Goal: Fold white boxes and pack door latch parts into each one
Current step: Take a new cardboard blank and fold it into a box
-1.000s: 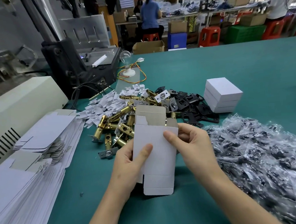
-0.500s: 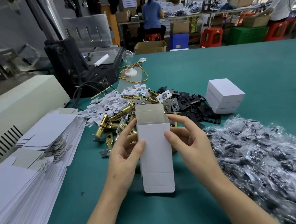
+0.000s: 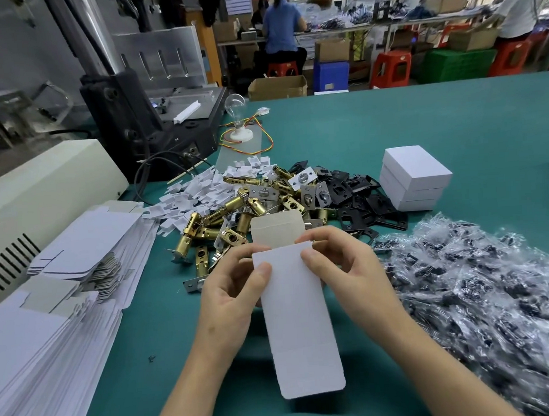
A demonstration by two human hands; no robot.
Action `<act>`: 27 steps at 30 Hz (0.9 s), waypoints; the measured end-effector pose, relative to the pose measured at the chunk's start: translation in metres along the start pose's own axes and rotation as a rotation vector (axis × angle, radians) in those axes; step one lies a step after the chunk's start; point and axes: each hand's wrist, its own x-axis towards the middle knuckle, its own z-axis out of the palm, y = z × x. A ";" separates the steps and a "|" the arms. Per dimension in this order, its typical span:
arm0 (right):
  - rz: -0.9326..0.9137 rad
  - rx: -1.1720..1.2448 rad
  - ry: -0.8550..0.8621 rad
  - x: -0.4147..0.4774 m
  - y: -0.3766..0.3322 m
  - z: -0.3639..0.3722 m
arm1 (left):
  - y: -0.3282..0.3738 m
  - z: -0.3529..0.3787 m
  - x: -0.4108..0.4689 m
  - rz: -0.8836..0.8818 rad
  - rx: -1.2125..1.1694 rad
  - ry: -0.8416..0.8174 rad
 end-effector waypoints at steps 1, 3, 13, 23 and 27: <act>0.002 -0.001 -0.002 0.000 0.000 0.001 | 0.000 0.000 0.000 0.003 0.012 0.003; 0.006 -0.008 -0.005 0.000 0.000 0.001 | -0.001 0.001 0.001 0.013 0.045 0.018; 0.044 -0.044 0.005 0.001 -0.002 0.001 | -0.003 0.000 0.004 0.054 0.081 0.026; 0.031 0.035 0.028 0.004 0.003 -0.002 | -0.009 -0.002 0.004 0.101 0.283 -0.028; 0.045 0.124 0.029 0.004 0.004 -0.001 | -0.009 0.001 0.002 0.072 0.173 -0.026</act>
